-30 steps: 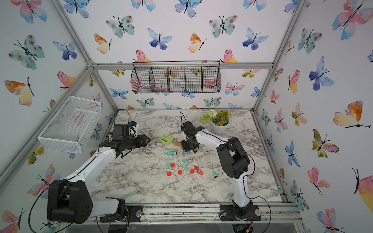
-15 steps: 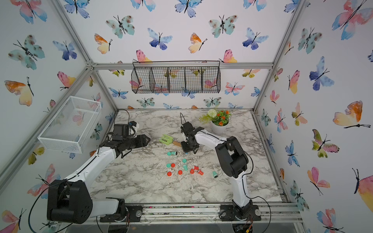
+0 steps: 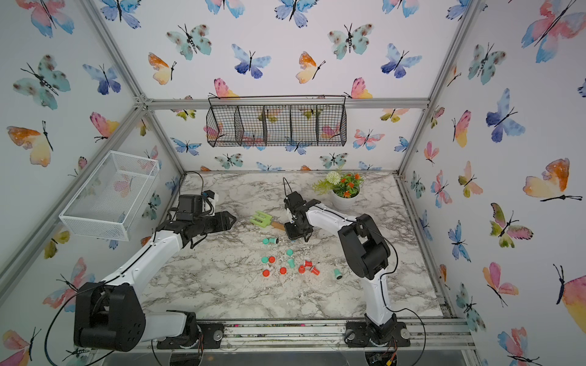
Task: Close the stamp cap
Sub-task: Close the cover of the stamp.
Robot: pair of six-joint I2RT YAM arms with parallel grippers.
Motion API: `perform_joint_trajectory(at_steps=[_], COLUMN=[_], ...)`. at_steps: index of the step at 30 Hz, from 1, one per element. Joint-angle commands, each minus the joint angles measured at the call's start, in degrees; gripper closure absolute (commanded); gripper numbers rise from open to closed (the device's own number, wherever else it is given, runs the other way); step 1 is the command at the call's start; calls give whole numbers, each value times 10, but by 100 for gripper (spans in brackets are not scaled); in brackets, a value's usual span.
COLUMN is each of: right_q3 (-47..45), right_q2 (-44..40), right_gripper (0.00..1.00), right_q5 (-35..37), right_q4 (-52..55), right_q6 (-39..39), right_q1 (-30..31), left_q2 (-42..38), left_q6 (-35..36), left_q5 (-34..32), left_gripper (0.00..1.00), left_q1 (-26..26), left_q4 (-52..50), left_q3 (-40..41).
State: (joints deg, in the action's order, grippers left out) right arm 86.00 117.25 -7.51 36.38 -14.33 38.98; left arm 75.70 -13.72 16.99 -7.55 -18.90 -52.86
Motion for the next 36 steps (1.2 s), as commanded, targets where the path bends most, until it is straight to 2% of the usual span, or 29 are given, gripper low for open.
perform_joint_trajectory(at_steps=[1, 22, 36], right_q3=[0, -10, -24], right_q2=[3, 20, 3], right_gripper=[99, 99, 99], right_q5=[3, 10, 141], right_q4=[22, 8, 83], right_q6=[5, 3, 13], right_q1=[3, 7, 17], left_q2=[-6, -9, -6], left_q6=[6, 6, 6], left_q5=[0, -3, -2], left_gripper=[35, 35, 35], left_q1=[4, 4, 3], left_q4=[3, 2, 2], left_q3=[-1, 0, 0])
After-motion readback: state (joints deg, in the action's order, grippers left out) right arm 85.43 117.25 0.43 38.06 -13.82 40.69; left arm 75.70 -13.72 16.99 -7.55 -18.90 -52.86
